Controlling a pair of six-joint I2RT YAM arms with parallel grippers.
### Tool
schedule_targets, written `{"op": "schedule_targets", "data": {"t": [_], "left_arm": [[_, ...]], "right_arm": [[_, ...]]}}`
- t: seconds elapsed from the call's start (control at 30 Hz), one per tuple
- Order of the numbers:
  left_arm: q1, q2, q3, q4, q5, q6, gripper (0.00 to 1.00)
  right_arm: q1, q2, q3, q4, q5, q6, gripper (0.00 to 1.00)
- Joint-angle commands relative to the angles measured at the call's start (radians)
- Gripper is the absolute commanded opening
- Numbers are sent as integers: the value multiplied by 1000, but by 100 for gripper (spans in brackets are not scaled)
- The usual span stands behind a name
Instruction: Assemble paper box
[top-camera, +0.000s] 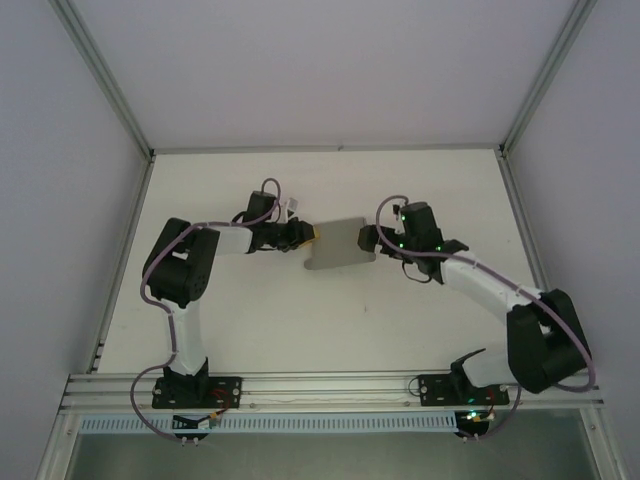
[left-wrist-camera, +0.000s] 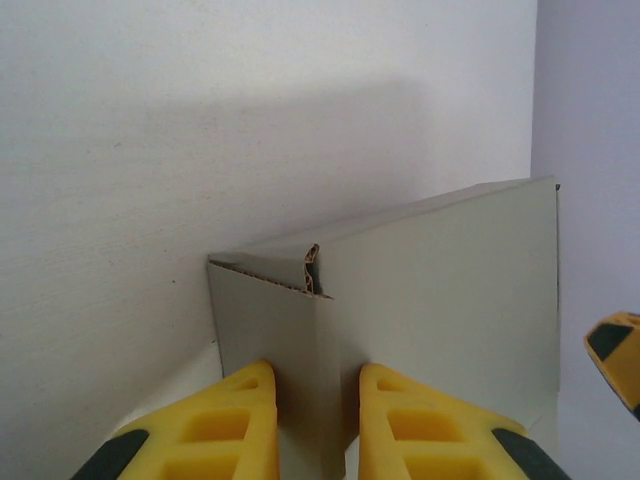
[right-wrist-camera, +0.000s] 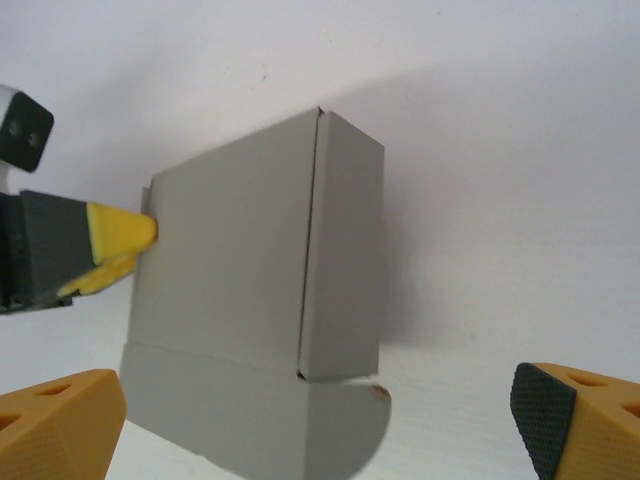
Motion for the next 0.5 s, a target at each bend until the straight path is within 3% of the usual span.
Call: {"op": "schedule_targets", "data": {"t": [0.0, 0.3, 0.47], "left_arm": [[12, 57, -38, -16, 3, -10, 14], [25, 59, -57, 8, 23, 4, 13], [24, 59, -58, 28, 40, 1, 13]], "right_arm": [[-43, 87, 74, -59, -196, 40, 100], [-113, 328, 193, -7, -454, 107, 100], [-112, 423, 228, 60, -576, 139, 91]]}}
